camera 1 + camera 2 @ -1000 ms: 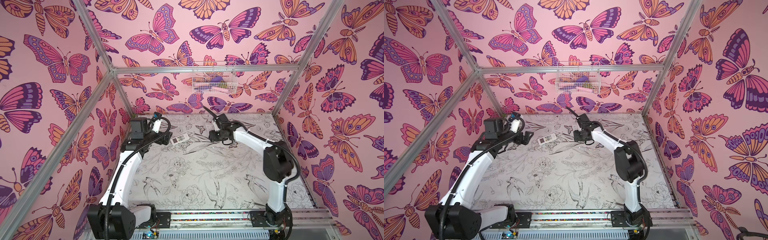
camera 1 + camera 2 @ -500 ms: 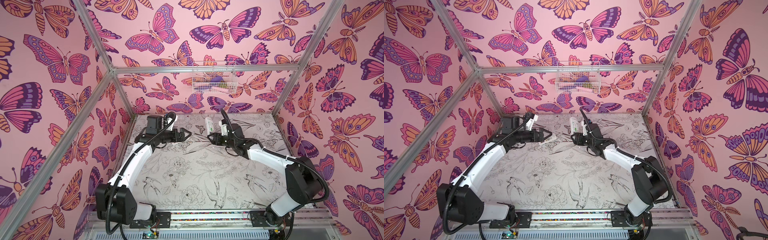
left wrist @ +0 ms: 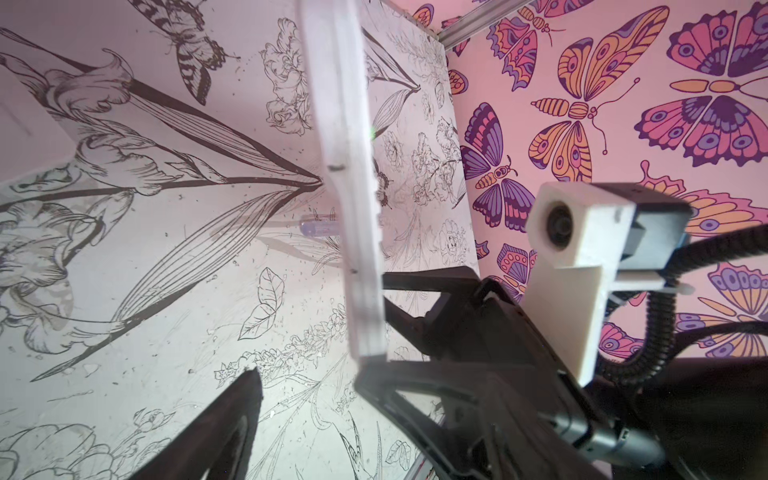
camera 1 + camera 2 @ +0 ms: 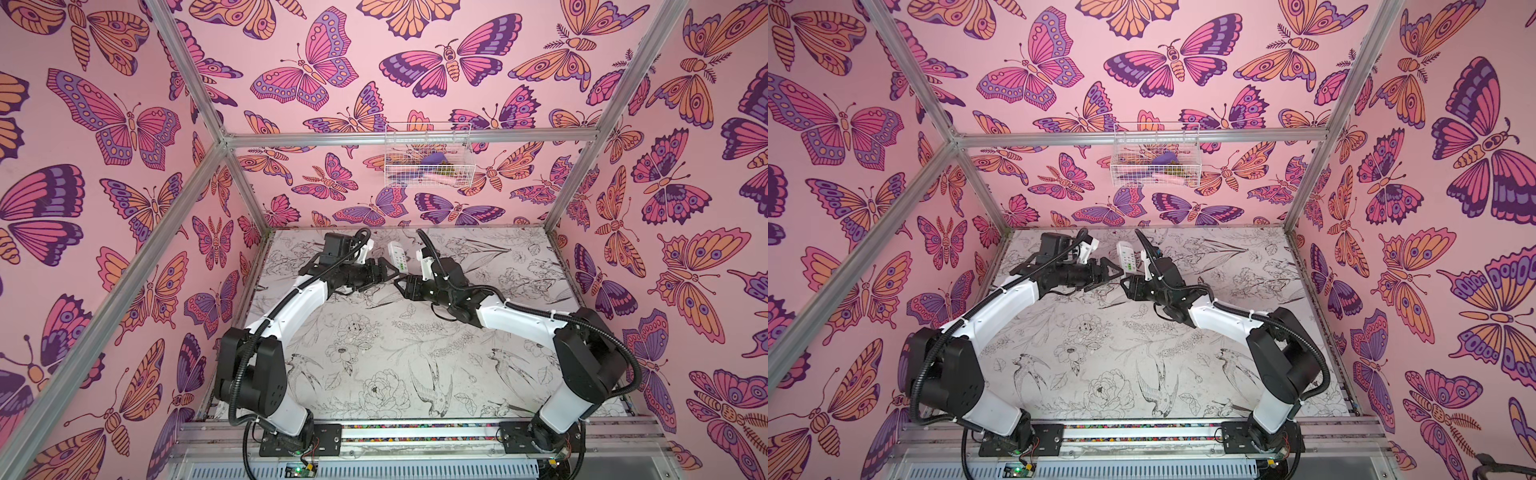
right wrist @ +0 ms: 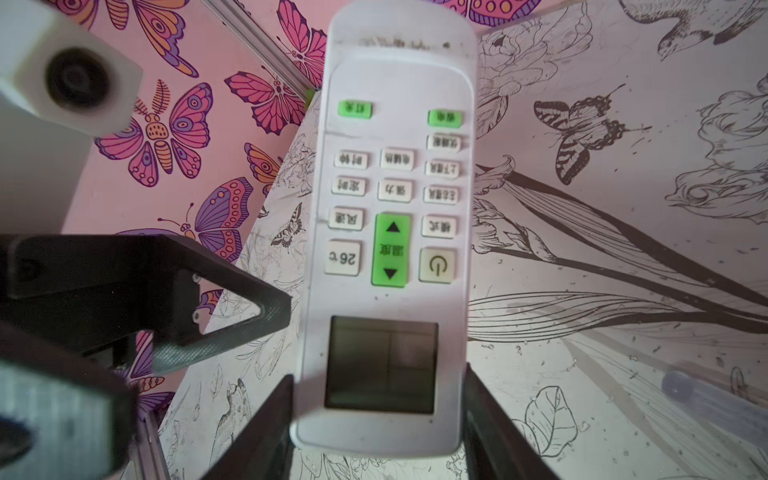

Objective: Unload the batteries from the remote control

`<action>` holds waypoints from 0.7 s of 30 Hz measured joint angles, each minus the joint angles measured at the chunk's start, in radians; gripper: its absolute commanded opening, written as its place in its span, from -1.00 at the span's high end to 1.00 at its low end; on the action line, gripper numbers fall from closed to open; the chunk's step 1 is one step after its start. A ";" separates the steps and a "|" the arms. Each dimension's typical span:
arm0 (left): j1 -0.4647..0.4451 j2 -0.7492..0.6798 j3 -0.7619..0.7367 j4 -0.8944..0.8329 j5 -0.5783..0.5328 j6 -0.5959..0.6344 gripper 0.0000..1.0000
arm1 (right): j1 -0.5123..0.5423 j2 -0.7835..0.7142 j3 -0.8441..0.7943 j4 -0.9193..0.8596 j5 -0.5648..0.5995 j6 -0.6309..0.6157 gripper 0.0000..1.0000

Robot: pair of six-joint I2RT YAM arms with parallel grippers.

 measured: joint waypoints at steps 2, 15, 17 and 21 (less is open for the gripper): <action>-0.005 0.011 0.016 0.011 0.000 -0.009 -0.42 | 0.006 0.011 0.008 0.000 0.000 0.001 0.02; -0.007 0.061 0.034 0.030 -0.020 -0.032 0.10 | 0.038 0.020 0.042 0.021 0.000 0.002 0.02; -0.007 0.061 0.034 0.033 -0.023 -0.034 0.22 | 0.039 0.023 0.042 0.021 0.000 0.002 0.02; -0.006 0.061 0.033 0.033 -0.040 -0.027 0.50 | 0.040 0.028 0.042 0.025 0.003 0.002 0.00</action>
